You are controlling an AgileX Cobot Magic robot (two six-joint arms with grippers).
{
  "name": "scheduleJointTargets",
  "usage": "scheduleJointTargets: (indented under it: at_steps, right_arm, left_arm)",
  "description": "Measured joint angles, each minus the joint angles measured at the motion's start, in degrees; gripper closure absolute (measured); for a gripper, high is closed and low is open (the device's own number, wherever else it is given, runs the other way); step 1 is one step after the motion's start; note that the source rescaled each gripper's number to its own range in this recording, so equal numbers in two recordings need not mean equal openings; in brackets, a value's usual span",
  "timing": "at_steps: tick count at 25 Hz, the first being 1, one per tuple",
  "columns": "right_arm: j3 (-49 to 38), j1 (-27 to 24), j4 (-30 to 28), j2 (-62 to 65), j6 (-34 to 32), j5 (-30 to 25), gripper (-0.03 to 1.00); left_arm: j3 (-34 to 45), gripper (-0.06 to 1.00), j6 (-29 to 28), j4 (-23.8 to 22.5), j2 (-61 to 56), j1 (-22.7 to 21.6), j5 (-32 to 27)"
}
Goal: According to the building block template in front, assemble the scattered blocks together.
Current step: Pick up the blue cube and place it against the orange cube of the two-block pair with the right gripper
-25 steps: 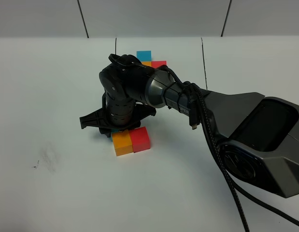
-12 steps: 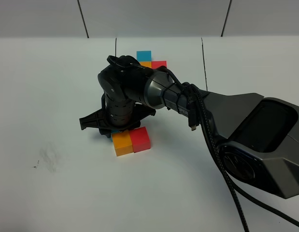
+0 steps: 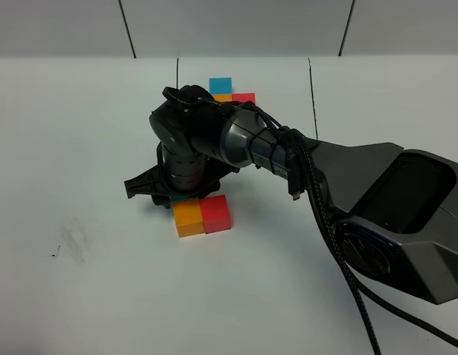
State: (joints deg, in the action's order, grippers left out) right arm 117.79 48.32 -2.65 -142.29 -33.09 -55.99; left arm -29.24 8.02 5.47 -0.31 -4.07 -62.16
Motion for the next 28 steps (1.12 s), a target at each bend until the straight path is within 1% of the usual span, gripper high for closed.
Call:
scheduleJointTargets:
  at_steps: [2, 4, 7, 10, 13, 28]
  right_arm:
    - [0.0, 0.0, -0.4, 0.0, 0.4, 0.0, 0.33]
    - [0.0, 0.0, -0.6, 0.0, 1.0, 0.0, 0.26]
    - [0.0, 0.0, -0.7, 0.0, 3.4, 0.0, 0.23]
    - [0.0, 0.0, -0.7, 0.0, 6.6, -0.2, 0.22]
    - [0.0, 0.0, -0.8, 0.0, 7.8, -0.4, 0.22]
    - [0.0, 0.0, -0.9, 0.0, 8.2, -0.5, 0.22]
  left_arm:
    - [0.0, 0.94, 0.0, 0.0, 0.0, 0.0, 0.0]
    - [0.0, 0.94, 0.0, 0.0, 0.0, 0.0, 0.0]
    - [0.0, 0.94, 0.0, 0.0, 0.0, 0.0, 0.0]
    - [0.0, 0.94, 0.0, 0.0, 0.0, 0.0, 0.0]
    - [0.0, 0.94, 0.0, 0.0, 0.0, 0.0, 0.0]
    - [0.0, 0.94, 0.0, 0.0, 0.0, 0.0, 0.0]
